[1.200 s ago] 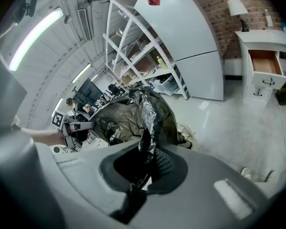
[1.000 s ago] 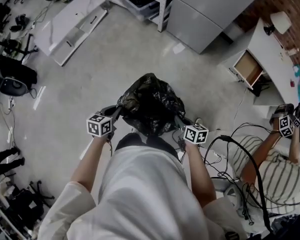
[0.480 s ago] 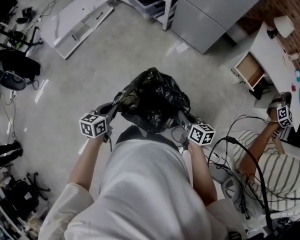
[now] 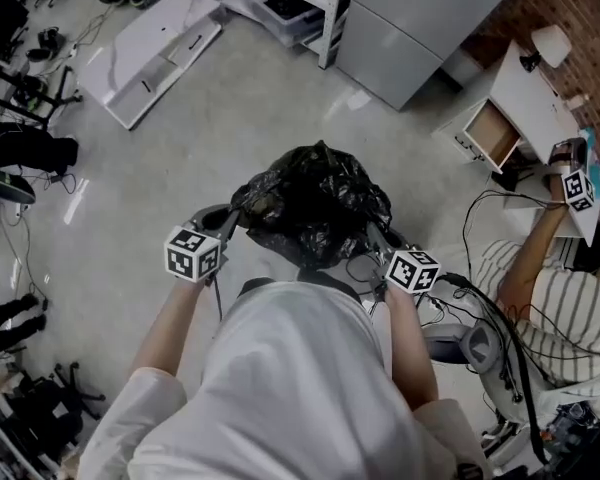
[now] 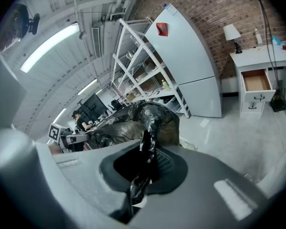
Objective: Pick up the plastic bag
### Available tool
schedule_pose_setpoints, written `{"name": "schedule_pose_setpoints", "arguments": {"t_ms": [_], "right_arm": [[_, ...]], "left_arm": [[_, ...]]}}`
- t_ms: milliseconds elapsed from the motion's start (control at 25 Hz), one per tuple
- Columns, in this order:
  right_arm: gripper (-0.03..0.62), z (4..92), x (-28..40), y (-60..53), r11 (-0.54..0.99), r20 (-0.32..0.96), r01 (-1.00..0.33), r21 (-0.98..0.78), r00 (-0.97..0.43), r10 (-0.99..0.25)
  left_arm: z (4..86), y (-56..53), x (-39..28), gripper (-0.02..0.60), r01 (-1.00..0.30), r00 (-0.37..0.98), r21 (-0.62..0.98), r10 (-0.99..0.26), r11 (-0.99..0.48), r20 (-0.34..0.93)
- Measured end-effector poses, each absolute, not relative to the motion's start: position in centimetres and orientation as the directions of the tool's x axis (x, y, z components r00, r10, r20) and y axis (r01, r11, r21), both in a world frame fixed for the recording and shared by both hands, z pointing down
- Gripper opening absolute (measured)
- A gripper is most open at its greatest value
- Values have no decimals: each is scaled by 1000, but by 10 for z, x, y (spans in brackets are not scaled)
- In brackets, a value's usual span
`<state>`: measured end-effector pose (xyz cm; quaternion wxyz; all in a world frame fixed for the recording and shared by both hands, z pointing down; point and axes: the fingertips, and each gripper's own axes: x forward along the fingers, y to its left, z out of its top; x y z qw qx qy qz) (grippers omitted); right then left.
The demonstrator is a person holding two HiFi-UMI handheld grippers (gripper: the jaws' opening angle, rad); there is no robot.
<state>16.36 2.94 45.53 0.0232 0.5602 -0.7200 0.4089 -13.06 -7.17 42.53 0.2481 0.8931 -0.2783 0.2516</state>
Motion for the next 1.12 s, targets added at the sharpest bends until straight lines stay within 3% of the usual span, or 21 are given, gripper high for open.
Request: {"name": "schedule_pose_setpoints", "arguments": {"t_ms": [440,680,1120], "right_arm": [[3,412,89,77,16,449,-858,-514,-284,-847],[3,415,70,104,-4,486,-907,-422,-222,-846],[3,400,60,135,12,453,-896,-444,-236,-860]], "left_arm": [[396,-40,-180,5,-495,785,244,-309,-834,536],[393,-18,-190,5,-442,806,226,-273,-868,525],[375,14,-180,5,-463,814,239,-303,-853,495]]}}
